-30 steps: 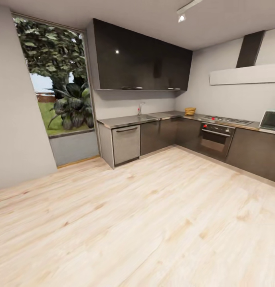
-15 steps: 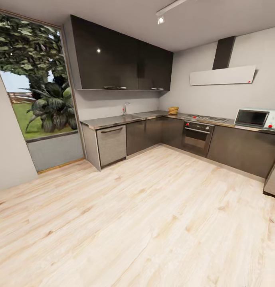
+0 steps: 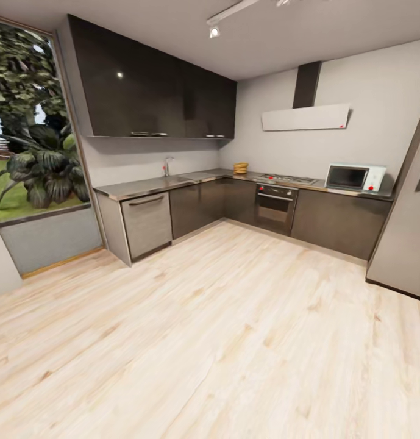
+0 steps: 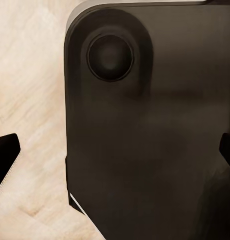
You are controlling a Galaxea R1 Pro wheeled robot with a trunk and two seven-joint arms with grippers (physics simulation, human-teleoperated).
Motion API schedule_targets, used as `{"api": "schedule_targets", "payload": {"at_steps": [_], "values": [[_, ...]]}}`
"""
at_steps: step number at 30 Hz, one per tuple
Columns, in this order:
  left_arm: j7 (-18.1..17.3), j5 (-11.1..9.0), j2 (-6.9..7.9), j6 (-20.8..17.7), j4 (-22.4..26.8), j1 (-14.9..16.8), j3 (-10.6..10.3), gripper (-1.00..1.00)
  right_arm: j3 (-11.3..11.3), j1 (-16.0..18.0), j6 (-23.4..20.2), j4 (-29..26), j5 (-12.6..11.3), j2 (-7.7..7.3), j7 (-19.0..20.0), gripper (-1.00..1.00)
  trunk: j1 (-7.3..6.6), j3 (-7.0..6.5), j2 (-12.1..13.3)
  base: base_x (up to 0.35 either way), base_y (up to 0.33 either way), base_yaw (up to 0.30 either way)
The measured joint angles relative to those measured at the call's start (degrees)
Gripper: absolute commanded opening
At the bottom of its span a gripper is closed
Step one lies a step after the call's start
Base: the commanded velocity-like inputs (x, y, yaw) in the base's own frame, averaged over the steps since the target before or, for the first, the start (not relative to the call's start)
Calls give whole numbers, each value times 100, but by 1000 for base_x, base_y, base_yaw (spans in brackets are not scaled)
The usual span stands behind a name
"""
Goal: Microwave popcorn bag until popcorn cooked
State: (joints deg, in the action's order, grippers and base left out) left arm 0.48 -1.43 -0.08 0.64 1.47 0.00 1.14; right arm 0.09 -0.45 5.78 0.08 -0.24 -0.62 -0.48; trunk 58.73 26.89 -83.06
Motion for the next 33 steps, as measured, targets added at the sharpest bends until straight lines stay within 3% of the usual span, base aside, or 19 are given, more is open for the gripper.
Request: {"api": "schedule_targets", "payload": {"at_steps": [33], "values": [[0, 3, 0, 0, 0, 0, 0, 100, 3, 0, 0, 0, 0, 0, -5, 100, 0, 0, 0, 0, 0, -255]]}}
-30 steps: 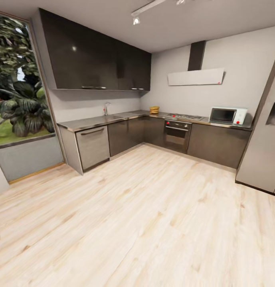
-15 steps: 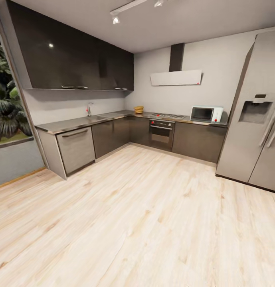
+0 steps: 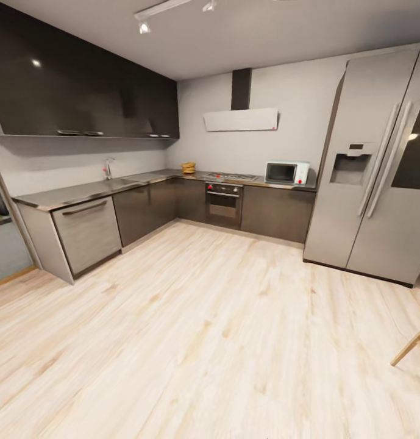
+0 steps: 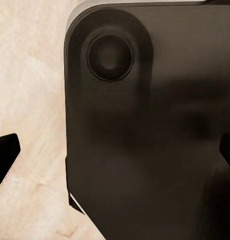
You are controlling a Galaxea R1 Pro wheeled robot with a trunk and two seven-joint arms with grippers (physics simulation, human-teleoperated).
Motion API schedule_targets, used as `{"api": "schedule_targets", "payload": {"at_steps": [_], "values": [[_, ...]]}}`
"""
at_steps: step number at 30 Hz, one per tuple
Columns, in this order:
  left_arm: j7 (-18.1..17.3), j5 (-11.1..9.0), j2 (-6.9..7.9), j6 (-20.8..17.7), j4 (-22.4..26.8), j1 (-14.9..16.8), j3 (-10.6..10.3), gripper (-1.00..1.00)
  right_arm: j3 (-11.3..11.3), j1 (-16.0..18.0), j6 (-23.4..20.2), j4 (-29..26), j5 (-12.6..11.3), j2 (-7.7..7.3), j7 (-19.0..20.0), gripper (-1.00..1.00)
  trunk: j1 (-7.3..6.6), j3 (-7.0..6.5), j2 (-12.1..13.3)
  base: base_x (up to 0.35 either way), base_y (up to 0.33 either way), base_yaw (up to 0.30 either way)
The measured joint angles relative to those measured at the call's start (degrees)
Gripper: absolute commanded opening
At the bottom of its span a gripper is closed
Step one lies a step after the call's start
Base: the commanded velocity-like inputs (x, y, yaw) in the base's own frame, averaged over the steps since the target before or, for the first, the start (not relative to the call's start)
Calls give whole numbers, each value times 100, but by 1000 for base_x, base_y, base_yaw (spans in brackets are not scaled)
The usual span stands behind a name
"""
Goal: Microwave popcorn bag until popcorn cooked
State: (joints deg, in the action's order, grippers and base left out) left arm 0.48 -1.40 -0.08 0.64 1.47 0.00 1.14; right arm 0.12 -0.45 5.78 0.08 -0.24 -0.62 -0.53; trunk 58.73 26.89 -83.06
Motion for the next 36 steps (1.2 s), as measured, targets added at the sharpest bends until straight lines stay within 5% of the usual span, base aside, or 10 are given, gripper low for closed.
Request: {"api": "schedule_targets", "payload": {"at_steps": [23, 36], "values": [[0, -3, 6, -2, 0, 0, -4, 100, -3, 0, 0, 0, 0, 0, -1, 100, 0, 0, 0, 4, 0, -254], [0, -26, 0, -84, -3, 0, -22, 100, -35, 0, -1, 0, 34, -14, 5, 100, -3, 0, -1, 295, 0, -22]]}}
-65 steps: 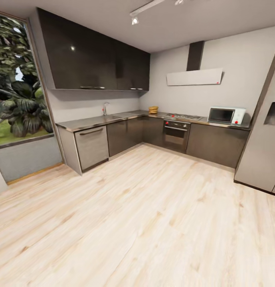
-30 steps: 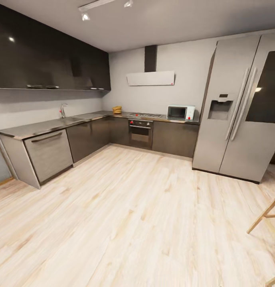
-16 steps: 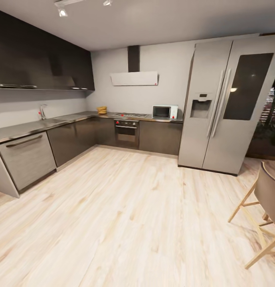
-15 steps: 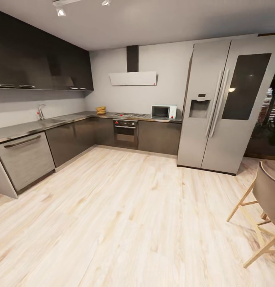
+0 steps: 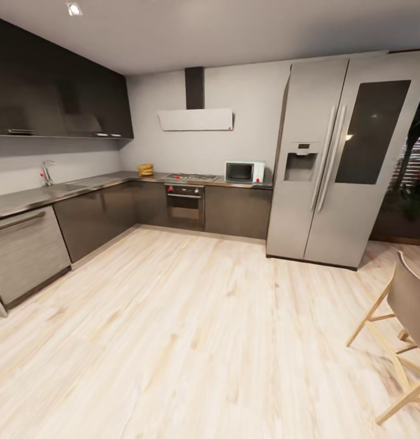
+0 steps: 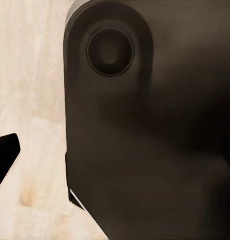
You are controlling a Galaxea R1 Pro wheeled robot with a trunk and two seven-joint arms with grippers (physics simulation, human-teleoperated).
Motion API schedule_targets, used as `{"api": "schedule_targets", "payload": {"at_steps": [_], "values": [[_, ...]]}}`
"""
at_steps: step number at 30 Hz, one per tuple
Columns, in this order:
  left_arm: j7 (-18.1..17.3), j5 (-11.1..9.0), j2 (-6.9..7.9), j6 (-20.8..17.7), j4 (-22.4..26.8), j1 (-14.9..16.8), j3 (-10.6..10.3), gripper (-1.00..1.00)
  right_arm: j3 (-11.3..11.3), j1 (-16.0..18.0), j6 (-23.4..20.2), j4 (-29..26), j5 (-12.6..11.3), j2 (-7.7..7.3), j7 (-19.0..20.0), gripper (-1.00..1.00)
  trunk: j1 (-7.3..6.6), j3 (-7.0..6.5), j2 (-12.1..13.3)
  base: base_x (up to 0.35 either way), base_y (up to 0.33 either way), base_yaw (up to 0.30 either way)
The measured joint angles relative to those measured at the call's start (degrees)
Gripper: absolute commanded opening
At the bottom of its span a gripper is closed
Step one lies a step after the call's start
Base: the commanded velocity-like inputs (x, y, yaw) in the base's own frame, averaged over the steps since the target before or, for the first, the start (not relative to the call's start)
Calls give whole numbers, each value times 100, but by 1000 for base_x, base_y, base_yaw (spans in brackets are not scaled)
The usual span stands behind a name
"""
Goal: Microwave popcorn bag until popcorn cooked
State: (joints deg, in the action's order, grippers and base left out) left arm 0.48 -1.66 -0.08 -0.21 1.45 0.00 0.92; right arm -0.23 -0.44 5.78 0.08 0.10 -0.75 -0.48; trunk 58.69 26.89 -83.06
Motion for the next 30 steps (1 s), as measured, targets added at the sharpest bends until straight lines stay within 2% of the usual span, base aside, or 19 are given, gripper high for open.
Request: {"api": "schedule_targets", "payload": {"at_steps": [22, 30], "values": [[8, -1, 1, 14, 0, 0, 11, 100, 4, 0, 17, 0, -34, -22, -7, 100, 0, 0, 0, 323, 0, 0], [8, -1, 2, 16, 1, 0, 11, 100, 8, -1, 44, 0, -36, -22, -7, 100, 0, 0, 0, 323, 0, -187]]}}
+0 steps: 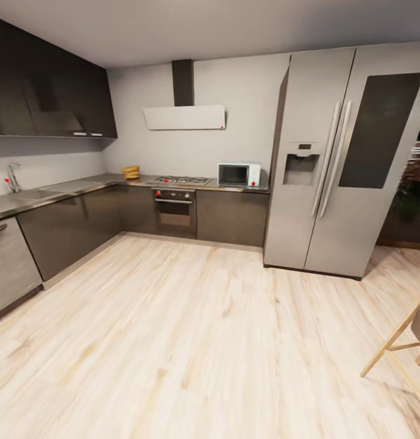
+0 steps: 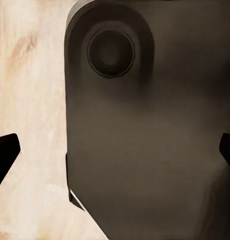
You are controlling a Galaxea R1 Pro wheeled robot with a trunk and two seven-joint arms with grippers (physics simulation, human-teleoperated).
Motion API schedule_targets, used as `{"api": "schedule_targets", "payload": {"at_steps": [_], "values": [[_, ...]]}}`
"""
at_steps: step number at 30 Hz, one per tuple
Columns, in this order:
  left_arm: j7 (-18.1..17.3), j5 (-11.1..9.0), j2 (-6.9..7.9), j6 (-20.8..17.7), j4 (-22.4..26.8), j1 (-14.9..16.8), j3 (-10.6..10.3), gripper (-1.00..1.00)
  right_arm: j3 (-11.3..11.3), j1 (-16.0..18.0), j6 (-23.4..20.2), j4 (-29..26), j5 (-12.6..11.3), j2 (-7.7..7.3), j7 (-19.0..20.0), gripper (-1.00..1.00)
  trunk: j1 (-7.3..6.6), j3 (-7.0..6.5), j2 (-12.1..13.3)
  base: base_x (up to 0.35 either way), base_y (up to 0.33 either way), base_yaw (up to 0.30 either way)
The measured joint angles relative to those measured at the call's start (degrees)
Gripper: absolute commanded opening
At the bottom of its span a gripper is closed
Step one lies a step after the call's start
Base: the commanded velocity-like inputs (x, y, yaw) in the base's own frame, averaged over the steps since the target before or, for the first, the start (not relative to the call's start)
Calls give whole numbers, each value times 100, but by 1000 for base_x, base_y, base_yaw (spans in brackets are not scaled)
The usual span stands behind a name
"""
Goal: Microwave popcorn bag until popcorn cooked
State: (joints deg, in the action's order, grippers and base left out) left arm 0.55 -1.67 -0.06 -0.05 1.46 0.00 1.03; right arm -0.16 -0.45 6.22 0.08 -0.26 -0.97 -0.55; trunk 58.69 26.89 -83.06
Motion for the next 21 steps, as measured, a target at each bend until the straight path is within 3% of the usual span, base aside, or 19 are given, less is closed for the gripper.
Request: {"api": "schedule_targets", "payload": {"at_steps": [5, 21], "values": [[0, 0, 4, 4, 0, 0, 3, 100, 0, 0, 0, 0, 1, 0, 2, 100, 0, 0, 0, 323, 0, -141], [0, 0, -2, -5, -2, 0, 3, 100, -7, 1, 0, 0, 39, 0, 7, 100, 0, 0, 0, 323, 0, -4]]}}
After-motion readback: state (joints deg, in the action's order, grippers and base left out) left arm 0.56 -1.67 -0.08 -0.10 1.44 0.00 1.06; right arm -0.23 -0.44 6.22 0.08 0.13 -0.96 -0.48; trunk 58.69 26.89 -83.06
